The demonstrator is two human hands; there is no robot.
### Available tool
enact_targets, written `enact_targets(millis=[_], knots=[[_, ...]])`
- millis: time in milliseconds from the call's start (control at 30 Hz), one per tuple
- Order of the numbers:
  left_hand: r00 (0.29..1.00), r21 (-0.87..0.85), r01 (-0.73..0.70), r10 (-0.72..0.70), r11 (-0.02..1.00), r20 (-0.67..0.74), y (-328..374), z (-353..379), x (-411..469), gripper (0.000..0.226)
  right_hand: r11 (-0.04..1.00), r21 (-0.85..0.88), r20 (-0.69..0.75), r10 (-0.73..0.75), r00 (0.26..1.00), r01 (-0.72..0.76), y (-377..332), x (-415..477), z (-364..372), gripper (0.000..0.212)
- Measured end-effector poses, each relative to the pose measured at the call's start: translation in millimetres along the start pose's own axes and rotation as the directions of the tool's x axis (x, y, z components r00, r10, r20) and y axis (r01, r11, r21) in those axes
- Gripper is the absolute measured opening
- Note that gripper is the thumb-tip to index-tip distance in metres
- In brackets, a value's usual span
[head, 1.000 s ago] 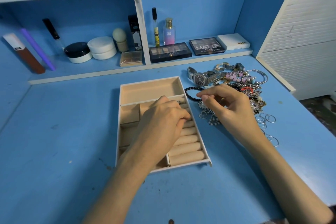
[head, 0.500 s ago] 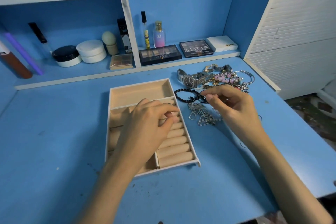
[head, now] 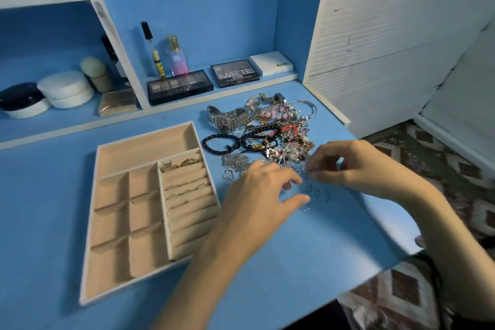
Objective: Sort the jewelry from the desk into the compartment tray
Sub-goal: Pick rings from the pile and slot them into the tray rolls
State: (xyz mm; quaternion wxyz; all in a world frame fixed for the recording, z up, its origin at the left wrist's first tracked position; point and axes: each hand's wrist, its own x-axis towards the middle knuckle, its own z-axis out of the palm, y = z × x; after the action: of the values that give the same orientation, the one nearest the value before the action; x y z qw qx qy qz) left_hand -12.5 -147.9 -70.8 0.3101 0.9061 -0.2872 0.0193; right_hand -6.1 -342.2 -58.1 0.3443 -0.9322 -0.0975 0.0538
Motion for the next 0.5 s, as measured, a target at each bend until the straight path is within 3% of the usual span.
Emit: enact_targets(millis=[300,500], knots=[[0.993,0.094,-0.015,0.004,0.995,0.118,4.0,14.1,6.5,0.027,0.993,-0.115,0.176,0.0,0.984,0.02,3.4,-4.8,-6.3,0.029],[0.991,0.104,0.041,-0.053,0.994,0.12,2.1,12.1,9.3,0.028,0.985,-0.174,0.121,0.028,0.992,-0.007,2.9,-2.2,-3.3,0.029]])
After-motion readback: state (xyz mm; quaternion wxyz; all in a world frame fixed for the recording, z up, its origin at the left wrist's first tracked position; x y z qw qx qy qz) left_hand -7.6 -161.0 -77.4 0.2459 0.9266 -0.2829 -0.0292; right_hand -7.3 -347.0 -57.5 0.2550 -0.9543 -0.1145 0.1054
